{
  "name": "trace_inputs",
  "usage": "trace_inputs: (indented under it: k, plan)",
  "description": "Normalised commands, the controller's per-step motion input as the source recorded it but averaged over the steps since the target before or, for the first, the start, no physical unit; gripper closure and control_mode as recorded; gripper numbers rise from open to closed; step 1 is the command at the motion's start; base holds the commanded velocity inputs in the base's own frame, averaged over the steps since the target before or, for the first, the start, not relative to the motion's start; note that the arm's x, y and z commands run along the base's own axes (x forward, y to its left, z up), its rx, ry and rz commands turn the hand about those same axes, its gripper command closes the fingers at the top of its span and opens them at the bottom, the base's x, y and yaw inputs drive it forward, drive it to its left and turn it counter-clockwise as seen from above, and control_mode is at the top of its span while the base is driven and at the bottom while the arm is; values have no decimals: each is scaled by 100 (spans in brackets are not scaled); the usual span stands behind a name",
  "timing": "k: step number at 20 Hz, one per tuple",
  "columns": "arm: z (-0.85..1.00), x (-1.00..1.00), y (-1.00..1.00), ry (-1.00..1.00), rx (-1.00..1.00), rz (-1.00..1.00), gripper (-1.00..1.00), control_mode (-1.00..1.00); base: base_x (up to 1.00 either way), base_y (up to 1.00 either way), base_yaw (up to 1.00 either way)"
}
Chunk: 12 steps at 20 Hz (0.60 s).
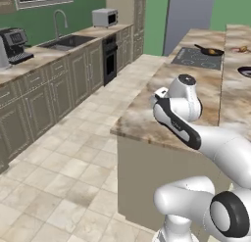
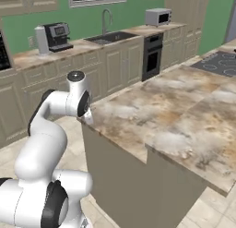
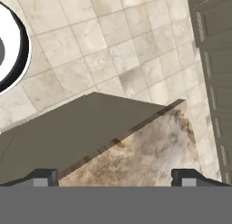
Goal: Take the chicken drumsticks from the pan and place one on each plate on the dining counter.
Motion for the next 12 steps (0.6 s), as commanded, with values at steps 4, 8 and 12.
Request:
trace_inputs:
  k: [4,8,12]
  plan:
    - [0,0,0,0,0,0,-100,100,52,100,-41]
    - [0,0,0,0,0,0,-100,100,35,100,-41]
    - [0,0,0,0,0,0,-100,100,25,100,-42]
